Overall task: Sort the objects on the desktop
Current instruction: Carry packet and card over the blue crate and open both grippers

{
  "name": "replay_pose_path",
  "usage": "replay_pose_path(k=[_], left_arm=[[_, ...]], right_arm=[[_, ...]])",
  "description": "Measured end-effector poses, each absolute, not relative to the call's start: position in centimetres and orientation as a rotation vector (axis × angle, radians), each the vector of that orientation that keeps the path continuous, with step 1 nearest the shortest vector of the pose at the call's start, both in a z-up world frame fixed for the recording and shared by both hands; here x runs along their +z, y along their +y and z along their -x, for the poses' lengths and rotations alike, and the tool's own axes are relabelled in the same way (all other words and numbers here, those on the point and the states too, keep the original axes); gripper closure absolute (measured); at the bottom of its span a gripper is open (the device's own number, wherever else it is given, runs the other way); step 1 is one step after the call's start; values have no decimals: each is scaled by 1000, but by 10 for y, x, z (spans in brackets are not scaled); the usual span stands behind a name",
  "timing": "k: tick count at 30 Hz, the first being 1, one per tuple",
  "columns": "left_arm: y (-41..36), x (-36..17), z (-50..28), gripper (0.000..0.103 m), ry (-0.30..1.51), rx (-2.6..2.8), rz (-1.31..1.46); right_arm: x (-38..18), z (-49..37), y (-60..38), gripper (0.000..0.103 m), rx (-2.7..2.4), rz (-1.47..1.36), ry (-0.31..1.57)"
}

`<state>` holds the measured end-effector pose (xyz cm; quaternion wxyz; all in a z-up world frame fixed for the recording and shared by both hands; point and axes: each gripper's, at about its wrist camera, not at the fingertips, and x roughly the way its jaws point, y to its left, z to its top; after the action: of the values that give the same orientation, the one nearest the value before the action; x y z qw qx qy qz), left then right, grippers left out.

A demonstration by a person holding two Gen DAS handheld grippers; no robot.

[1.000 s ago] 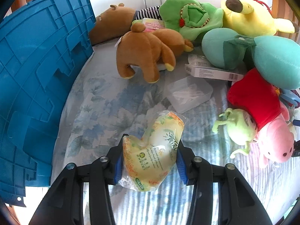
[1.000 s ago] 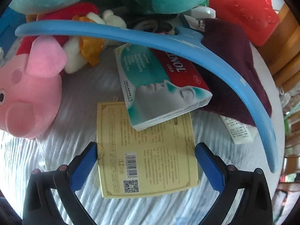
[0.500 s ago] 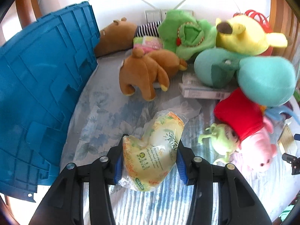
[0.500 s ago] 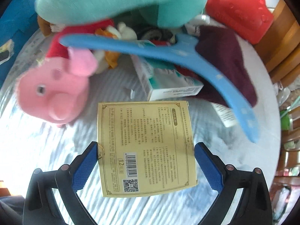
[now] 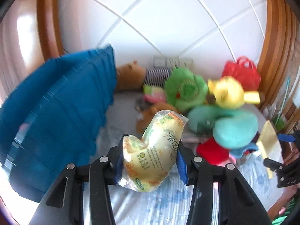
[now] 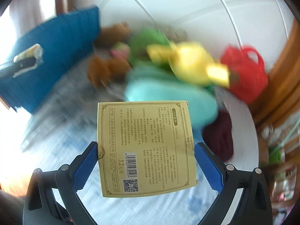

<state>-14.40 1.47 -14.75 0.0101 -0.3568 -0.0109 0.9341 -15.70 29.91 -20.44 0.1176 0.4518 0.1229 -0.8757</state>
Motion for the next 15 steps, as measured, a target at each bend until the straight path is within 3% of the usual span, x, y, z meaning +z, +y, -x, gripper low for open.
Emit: replay_pose_path(k=[7, 15], left_arm=[[-116, -59, 138, 58, -100, 3057, 980], [-261, -31, 143, 58, -134, 3169, 983]], right_arm=[[-114, 168, 150, 2, -2513, -1023, 396], [-63, 195, -32, 2, -2373, -842, 425]])
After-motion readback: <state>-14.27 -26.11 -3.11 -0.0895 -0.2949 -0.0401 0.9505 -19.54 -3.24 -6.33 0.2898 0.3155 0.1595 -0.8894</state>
